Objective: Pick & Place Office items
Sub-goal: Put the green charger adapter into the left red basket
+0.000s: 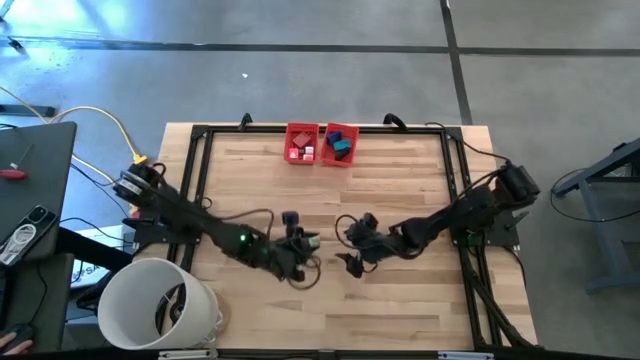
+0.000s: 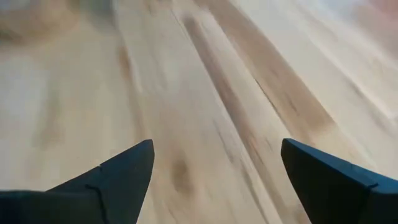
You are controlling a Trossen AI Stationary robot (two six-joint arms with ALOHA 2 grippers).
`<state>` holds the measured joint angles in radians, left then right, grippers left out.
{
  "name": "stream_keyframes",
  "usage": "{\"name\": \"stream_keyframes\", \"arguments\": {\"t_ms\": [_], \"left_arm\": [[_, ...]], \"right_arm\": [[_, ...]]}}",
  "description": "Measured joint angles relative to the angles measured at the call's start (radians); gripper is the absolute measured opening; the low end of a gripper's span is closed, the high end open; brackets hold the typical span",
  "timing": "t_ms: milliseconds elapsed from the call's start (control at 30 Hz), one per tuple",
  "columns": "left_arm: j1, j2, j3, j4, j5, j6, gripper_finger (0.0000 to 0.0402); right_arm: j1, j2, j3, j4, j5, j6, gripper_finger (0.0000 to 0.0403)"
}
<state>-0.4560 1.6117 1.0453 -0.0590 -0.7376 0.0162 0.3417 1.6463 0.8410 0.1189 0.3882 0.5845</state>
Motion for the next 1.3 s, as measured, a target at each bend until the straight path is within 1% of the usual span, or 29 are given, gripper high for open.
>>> {"name": "stream_keyframes", "arguments": {"t_ms": [100, 200, 267, 367, 433, 567, 800, 933, 1133, 1300], "left_arm": [[0.048, -0.038, 0.012, -0.054, 0.024, -0.029, 0.0126], [0.116, -0.059, 0.041, -0.115, 0.067, -0.061, 0.0126], [0.172, -0.061, 0.066, -0.182, 0.074, -0.074, 0.0126], [0.278, -0.062, 0.092, -0.238, 0.112, -0.091, 0.0126], [0.357, -0.062, 0.101, -0.272, 0.149, -0.147, 0.0126], [0.52, -0.062, 0.104, -0.319, 0.243, -0.258, 0.0126], [0.743, -0.06, 0.104, -0.315, 0.325, -0.288, 0.0126], [0.836, -0.043, 0.105, -0.312, 0.385, -0.306, 0.0127], [0.908, 0.033, 0.106, -0.228, 0.441, -0.318, 0.0127], [0.942, 0.108, 0.105, -0.137, 0.449, -0.325, 0.0127]], "right_arm": [[0.03, -0.007, -0.002, -0.097, 0.061, 0.06, 0.034], [0.053, -0.009, 0.0, -0.168, 0.086, 0.109, 0.034], [0.064, -0.007, -0.001, -0.204, 0.105, 0.142, 0.034], [0.076, -0.007, 0.0, -0.237, 0.145, 0.176, 0.034], [0.084, -0.006, 0.0, -0.243, 0.163, 0.179, 0.034], [0.092, -0.006, 0.0, -0.245, 0.163, 0.181, 0.034], [0.091, -0.006, 0.0, -0.25, 0.164, 0.174, 0.034], [0.091, -0.006, 0.0, -0.259, 0.171, 0.172, 0.034], [0.09, -0.006, 0.0, -0.278, 0.213, 0.171, 0.034], [0.09, -0.006, -0.007, -0.279, 0.22, 0.174, 0.034]]}}
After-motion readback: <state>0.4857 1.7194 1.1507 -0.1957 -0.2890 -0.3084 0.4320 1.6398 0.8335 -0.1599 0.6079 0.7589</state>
